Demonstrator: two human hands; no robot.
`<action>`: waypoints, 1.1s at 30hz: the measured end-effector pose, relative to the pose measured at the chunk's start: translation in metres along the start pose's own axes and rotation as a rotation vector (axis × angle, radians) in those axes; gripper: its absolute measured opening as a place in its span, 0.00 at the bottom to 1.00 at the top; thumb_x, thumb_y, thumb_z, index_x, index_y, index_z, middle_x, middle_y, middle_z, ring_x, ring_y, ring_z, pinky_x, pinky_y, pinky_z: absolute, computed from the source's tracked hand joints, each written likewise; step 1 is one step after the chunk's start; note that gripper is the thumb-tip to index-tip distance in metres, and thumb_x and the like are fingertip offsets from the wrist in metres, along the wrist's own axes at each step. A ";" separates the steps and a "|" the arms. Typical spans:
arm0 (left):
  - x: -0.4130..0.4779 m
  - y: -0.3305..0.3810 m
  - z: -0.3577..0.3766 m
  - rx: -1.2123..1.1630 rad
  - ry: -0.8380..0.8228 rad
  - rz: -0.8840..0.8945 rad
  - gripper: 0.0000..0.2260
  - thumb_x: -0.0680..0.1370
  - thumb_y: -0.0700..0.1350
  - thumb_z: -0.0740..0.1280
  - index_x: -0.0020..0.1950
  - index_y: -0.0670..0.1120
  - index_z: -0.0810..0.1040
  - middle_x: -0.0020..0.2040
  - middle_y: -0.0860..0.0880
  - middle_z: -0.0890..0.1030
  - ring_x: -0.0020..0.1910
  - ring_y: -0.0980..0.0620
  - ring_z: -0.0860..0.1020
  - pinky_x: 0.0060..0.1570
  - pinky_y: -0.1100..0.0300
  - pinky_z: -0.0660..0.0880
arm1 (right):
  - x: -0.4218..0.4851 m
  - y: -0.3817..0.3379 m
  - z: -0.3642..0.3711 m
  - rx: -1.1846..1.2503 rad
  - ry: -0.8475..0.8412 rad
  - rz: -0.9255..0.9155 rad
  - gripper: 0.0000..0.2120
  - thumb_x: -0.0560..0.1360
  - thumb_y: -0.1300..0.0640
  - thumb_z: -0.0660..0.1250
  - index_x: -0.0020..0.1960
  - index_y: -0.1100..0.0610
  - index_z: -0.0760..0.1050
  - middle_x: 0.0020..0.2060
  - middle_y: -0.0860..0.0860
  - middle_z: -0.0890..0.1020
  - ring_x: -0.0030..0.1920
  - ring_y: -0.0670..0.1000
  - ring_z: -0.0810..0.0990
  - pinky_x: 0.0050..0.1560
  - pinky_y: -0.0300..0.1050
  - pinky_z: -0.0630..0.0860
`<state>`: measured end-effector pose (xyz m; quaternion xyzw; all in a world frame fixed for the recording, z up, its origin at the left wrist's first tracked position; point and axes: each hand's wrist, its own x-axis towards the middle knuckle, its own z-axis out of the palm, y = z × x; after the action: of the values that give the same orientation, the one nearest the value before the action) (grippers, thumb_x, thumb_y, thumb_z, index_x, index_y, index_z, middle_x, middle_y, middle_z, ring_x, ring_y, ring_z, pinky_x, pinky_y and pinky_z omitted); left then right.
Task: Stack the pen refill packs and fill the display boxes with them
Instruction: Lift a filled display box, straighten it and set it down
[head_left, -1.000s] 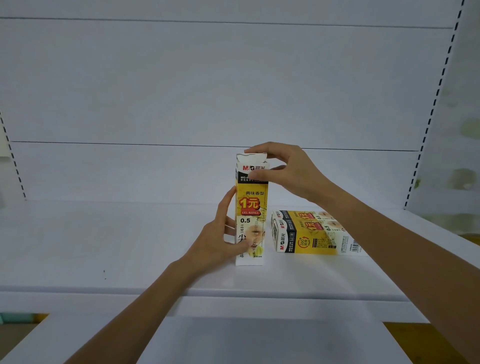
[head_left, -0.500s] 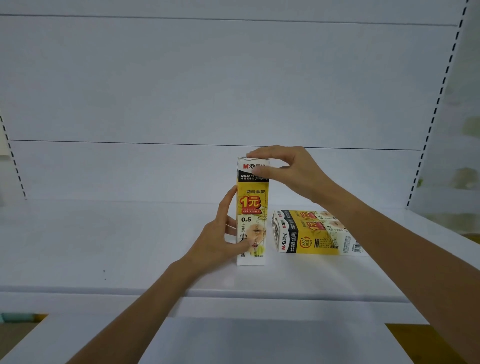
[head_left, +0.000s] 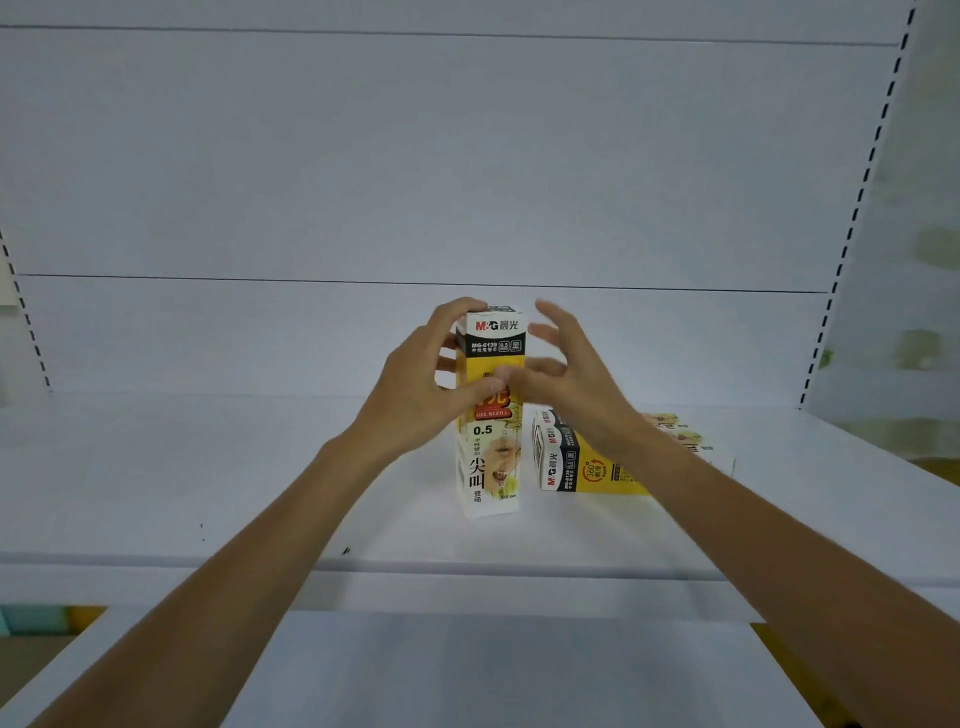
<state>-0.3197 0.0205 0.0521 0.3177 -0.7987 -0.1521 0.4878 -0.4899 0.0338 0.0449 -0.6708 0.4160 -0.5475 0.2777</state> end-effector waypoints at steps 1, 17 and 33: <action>-0.002 -0.001 0.000 0.005 0.032 0.004 0.25 0.71 0.49 0.72 0.61 0.63 0.62 0.49 0.63 0.72 0.46 0.66 0.74 0.37 0.74 0.73 | -0.007 0.005 0.002 -0.012 0.027 0.052 0.42 0.64 0.44 0.71 0.72 0.48 0.57 0.69 0.50 0.66 0.58 0.49 0.76 0.55 0.50 0.78; -0.039 0.039 0.057 -0.014 0.157 -0.561 0.30 0.70 0.56 0.71 0.65 0.48 0.61 0.52 0.52 0.72 0.50 0.53 0.72 0.46 0.61 0.66 | -0.068 0.010 -0.110 -0.592 -0.117 -0.077 0.33 0.64 0.55 0.77 0.65 0.46 0.69 0.52 0.45 0.74 0.52 0.45 0.72 0.50 0.28 0.68; -0.036 0.024 0.109 -0.270 -0.233 -0.686 0.43 0.66 0.54 0.74 0.75 0.52 0.55 0.75 0.52 0.60 0.68 0.52 0.66 0.66 0.58 0.62 | -0.081 0.063 -0.158 -0.328 -0.217 0.525 0.62 0.61 0.57 0.79 0.75 0.50 0.34 0.71 0.52 0.63 0.69 0.51 0.66 0.69 0.45 0.61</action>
<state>-0.4126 0.0546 -0.0114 0.4800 -0.6689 -0.4454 0.3520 -0.6633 0.0850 -0.0093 -0.6309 0.6255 -0.3082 0.3403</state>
